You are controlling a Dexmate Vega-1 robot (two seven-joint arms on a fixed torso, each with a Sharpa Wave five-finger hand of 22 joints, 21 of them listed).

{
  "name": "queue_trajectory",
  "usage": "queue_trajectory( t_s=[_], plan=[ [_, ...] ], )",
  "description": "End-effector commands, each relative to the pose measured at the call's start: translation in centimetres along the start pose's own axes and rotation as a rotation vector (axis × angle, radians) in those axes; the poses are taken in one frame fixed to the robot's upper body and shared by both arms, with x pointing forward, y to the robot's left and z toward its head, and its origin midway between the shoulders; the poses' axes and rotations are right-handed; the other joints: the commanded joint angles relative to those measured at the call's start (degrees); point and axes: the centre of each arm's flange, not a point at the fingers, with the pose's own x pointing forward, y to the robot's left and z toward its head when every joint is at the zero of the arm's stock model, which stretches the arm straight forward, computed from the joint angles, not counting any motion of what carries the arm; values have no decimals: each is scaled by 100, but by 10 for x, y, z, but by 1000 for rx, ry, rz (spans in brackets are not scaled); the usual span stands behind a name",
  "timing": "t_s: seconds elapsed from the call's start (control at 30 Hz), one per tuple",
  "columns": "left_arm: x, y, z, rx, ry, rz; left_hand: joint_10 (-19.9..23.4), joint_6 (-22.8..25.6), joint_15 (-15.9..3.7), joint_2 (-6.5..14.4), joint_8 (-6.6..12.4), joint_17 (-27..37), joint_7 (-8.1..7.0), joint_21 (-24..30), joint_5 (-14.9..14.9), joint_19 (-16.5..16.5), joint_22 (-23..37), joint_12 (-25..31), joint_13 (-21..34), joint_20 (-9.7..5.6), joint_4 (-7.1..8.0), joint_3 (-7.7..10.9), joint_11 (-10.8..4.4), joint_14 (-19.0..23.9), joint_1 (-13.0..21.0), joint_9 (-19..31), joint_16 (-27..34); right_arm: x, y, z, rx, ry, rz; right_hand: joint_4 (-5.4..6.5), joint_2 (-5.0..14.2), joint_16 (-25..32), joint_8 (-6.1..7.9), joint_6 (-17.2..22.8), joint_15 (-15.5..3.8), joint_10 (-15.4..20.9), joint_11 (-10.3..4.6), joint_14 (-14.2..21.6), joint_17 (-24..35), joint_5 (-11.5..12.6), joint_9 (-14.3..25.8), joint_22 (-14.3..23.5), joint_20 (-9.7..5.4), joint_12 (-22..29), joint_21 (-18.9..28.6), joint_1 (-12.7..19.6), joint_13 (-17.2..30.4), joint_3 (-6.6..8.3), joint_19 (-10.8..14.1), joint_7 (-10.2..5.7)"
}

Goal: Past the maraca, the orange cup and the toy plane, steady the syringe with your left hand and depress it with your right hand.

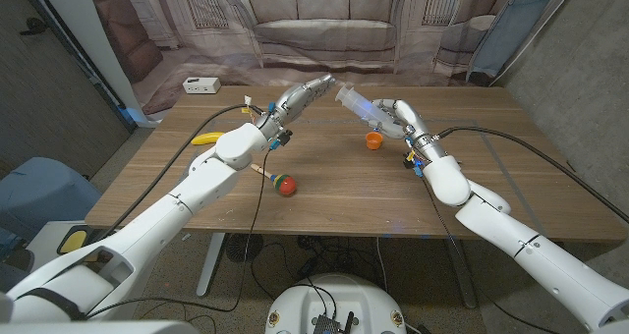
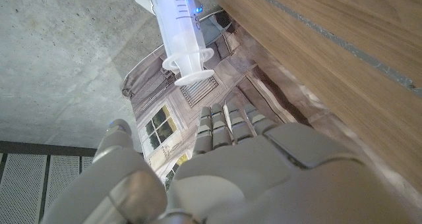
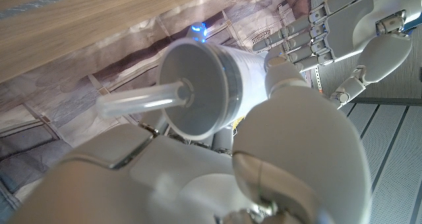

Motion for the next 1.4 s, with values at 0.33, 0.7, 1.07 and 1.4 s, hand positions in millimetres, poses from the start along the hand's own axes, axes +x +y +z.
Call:
queue_trajectory(
  t_s=[0.33, 0.7, 1.07, 1.4],
  plan=[
    [-27, 34, 1, -4, 0, 146, 4, -9, 17, 39, 27, 24, -3, 8, -9, -19, 18, 3, 6, 3, -5, -9, 24, -15, 41, 13, 11, -4, -3, -3, -23, 20, 9, 829, 512, -29, 9, 567, -664, 231, -216, 298, 30, 26, 33, 2, -212, -5, 63, 233, 18, 886, -53, -508],
    [-40, 47, -3, -22, -3, 210, 7, -8, 17, 39, 29, 24, -5, 13, -9, -12, 18, 6, 6, 0, -6, -10, 19, -12, 42, 13, 14, -7, -4, 0, -40, 29, 15, 826, 513, -35, 6, 569, -642, 229, -217, 288, 43, 24, 33, 0, -207, -7, 98, 226, 19, 876, -70, -508],
    [-42, 45, -8, -38, 4, 205, 7, -12, 16, 38, 29, 24, -1, 14, -9, -11, 17, 8, 6, 2, -7, -12, 22, -7, 43, 13, 16, -8, -3, 0, -56, 41, 28, 833, 515, -37, 0, 561, -638, 247, -206, 295, 54, 23, 34, -2, -205, -1, 134, 212, 20, 866, -83, -518],
    [-42, 43, -12, -48, 11, 195, 5, -10, 19, 38, 31, 24, -2, 12, -9, -18, 17, 8, 6, 9, -7, -14, 14, -11, 44, 13, 15, -8, 3, -1, -68, 54, 60, 815, 501, -82, 5, 578, -596, 223, -238, 207, 54, 23, 34, -5, -157, -13, 143, 215, 20, 862, -168, -553]
  ],
)
